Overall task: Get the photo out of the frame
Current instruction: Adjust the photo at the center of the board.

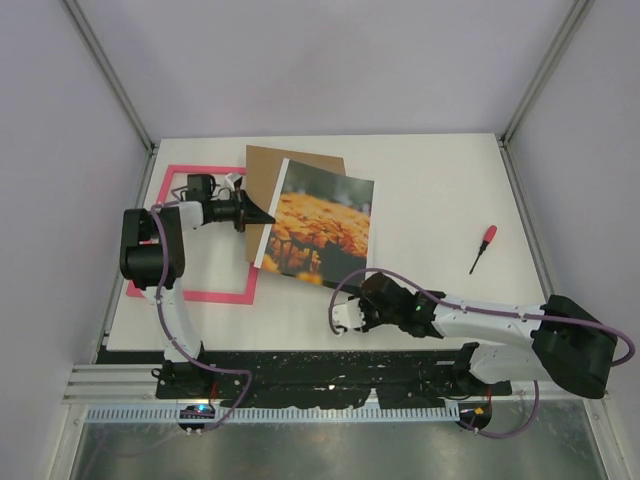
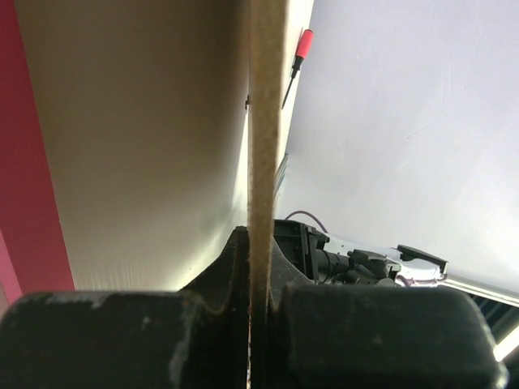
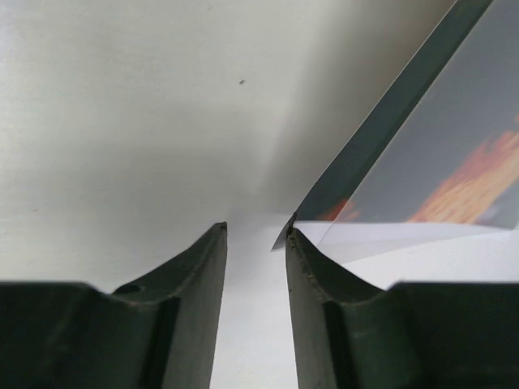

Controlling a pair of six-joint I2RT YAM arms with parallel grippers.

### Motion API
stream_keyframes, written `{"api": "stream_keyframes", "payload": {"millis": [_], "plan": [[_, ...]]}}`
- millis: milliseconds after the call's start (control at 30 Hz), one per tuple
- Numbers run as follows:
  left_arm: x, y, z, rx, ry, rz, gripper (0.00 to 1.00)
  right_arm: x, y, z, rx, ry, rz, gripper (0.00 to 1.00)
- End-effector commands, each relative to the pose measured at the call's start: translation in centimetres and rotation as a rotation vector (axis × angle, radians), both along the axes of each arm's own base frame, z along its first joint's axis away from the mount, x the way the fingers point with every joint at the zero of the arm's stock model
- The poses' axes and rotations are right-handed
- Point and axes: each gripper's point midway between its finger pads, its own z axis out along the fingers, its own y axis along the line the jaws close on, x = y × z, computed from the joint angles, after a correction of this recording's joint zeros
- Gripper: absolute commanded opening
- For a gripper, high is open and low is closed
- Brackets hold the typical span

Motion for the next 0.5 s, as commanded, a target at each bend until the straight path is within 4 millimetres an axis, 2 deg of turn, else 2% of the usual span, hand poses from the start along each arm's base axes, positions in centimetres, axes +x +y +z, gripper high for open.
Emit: {"api": "stream_keyframes", "payload": {"millis": [0,33,67,100,133,167,200,233,267,333,400,433,467], "plan": [[0.0,0.2,2.9,-0.043,-0.083,-0.025,0.00,-2.3,-0.6,-0.7,-0.043,0.154,0.001,0.47],[0.0,0.2,2.9,-0.043,-0.083,-0.025,0.00,-2.1,-0.1,0.2,-0.015,0.170,0.000,0.50],[0.0,0.2,3.0,-0.044,-0.085,-0.026,0.00,-2.9,-0.3,0.4,-0.009,0.224,0.005,0.51],[0.0,0.2,3.0,-0.043,-0.084,-0.025,0.00,-2.2,0.5,2.2,0.037,0.237,-0.005,0.52],[-0.1,0.2,3.0,-0.044,-0.086,-0.028,0.00,-2.9,0.6,2.9,0.066,0.303,0.003,0.52],[-0.1,0.2,3.1,-0.043,-0.090,-0.028,0.00,-1.9,1.1,4.8,0.128,0.320,-0.016,0.52],[-0.1,0.2,3.1,-0.042,-0.090,-0.027,0.00,-1.6,1.1,5.8,0.157,0.340,-0.034,0.52],[-0.1,0.2,3.2,-0.043,-0.092,-0.027,0.00,0.2,1.0,7.8,0.226,0.340,-0.074,0.52],[-0.1,0.2,3.2,-0.042,-0.093,-0.026,0.00,1.0,0.8,8.5,0.250,0.343,-0.095,0.52],[-0.2,0.2,3.2,-0.044,-0.092,-0.029,0.00,4.5,0.2,11.3,0.349,0.319,-0.184,0.52],[-0.1,0.2,3.1,-0.043,-0.089,-0.028,0.00,9.2,-2.1,13.0,0.436,0.305,-0.348,0.52],[-0.1,0.2,3.0,-0.043,-0.087,-0.028,0.00,10.2,-2.5,12.9,0.467,0.336,-0.424,0.52],[-0.1,0.2,3.0,-0.043,-0.089,-0.027,0.00,13.1,-3.6,13.1,0.498,0.326,-0.507,0.52]]}}
